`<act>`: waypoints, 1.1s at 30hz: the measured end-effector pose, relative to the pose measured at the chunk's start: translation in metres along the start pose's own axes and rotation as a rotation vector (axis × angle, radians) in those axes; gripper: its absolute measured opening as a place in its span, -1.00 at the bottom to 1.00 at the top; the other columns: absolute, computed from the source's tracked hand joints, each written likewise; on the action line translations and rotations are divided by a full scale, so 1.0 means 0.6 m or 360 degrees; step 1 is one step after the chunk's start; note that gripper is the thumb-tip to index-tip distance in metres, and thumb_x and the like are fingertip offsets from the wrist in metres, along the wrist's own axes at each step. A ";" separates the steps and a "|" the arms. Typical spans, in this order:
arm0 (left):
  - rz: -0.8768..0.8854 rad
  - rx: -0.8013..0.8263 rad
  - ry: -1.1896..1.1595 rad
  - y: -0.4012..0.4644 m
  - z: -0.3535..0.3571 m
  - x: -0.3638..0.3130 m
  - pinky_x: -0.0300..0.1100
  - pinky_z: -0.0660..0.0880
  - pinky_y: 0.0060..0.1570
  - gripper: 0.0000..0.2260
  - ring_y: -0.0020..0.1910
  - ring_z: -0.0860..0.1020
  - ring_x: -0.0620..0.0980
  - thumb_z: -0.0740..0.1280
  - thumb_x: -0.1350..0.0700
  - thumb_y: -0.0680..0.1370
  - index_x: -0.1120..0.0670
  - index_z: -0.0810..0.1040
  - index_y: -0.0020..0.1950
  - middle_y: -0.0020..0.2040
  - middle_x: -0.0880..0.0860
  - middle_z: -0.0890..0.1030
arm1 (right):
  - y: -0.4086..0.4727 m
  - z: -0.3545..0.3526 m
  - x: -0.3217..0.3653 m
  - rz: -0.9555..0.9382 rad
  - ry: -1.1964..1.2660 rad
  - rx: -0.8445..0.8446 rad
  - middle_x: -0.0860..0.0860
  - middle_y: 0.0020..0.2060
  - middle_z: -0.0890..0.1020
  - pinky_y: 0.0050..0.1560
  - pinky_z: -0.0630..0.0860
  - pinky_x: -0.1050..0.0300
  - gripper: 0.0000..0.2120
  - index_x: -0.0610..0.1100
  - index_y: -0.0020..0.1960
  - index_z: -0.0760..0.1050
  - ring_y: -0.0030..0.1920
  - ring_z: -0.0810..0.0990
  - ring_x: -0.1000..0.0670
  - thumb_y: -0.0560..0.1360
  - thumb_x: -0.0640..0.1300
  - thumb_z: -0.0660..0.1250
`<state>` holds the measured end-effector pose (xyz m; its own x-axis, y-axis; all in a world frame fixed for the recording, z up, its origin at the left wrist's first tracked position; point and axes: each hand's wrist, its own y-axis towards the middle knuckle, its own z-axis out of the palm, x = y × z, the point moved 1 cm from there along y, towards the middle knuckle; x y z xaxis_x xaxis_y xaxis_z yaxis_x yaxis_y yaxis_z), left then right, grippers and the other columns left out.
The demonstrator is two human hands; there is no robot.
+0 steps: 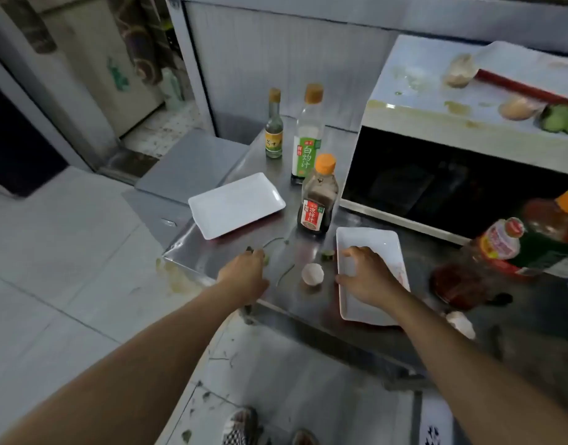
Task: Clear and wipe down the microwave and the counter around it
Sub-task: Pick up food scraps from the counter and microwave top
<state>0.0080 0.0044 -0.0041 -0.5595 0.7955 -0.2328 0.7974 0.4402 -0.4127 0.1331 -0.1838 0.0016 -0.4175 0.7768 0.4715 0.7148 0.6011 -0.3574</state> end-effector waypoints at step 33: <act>0.0143 -0.0375 -0.0384 0.117 0.023 0.030 -0.08 0.51 -0.04 -0.76 -0.01 0.57 0.07 0.29 0.16 0.48 -0.03 0.53 0.13 -0.06 0.00 0.62 | 0.047 0.062 0.051 0.0015 0.0208 -0.0332 -0.07 0.20 0.49 0.18 0.42 0.13 -0.63 -0.14 0.27 0.45 0.19 0.47 -0.07 0.47 -0.17 0.36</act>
<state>0.0509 0.0440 -0.0494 -0.4996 0.7263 -0.4721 0.8604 0.4794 -0.1730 0.1197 -0.1360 -0.0244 -0.3438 0.7432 0.5741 0.8243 0.5316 -0.1946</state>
